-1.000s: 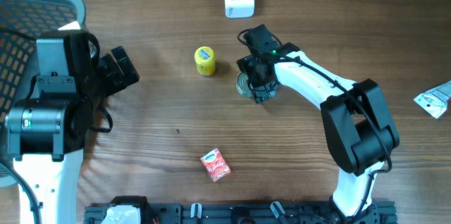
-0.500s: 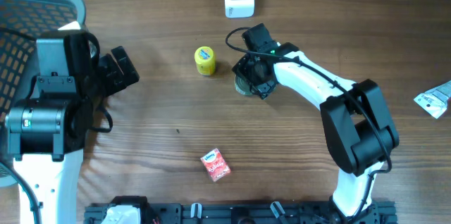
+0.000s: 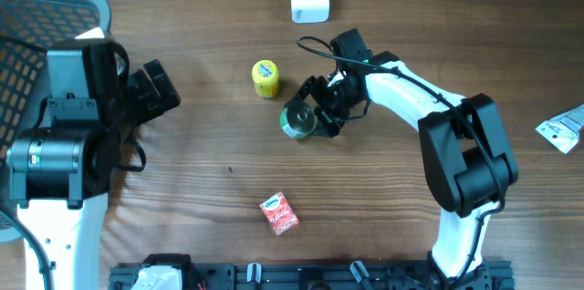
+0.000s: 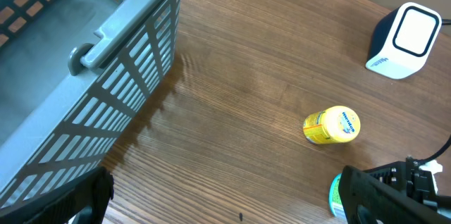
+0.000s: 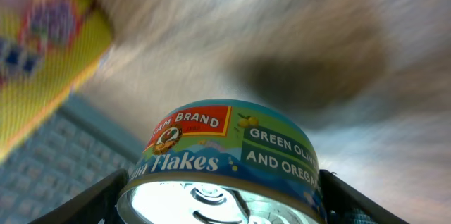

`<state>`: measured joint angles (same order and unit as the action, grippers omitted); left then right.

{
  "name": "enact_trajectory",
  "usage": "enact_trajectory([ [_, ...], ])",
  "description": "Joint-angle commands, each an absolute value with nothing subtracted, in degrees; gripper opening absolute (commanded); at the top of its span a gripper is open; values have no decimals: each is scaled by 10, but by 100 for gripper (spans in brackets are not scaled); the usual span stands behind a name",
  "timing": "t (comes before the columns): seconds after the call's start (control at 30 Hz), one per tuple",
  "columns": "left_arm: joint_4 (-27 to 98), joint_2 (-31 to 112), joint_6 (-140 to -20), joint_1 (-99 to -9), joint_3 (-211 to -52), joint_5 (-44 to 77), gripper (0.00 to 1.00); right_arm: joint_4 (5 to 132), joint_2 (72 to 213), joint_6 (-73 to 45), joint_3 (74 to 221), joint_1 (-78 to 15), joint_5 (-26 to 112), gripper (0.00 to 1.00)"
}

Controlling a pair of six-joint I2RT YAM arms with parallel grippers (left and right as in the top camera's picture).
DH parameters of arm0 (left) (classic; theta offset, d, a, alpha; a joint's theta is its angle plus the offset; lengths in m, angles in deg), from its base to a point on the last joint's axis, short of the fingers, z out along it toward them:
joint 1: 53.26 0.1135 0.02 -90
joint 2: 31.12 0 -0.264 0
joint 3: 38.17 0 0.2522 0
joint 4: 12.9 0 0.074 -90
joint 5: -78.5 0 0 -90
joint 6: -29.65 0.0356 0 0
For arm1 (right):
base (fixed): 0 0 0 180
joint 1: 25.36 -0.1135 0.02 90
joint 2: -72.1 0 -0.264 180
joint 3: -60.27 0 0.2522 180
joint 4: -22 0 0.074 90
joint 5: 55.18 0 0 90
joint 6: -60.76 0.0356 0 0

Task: Scan the item barcode
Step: 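Lift the tuna can with the right gripper toward the white scanner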

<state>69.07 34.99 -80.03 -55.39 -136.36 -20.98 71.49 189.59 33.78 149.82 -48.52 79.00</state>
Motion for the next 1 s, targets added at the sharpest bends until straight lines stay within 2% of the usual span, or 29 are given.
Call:
enact_trajectory([
  [0.0,691,349,-806,-551,-1361,-202,100,714,1904,318,1496,-485,898,58],
  [0.23,693,349,-806,-551,-1361,-199,100,714,1904,293,1496,-485,980,57],
  [0.47,693,349,-806,-551,-1361,-199,100,707,1904,269,1496,-485,970,51],
  [0.6,693,349,-806,-551,-1361,-199,100,685,1904,228,1496,-485,974,51],
  [0.83,695,349,-805,-551,-1361,-199,100,657,1904,114,1496,-413,761,51],
  [0.97,706,349,-803,-551,-1361,-199,100,577,1904,65,1496,-367,684,51],
])
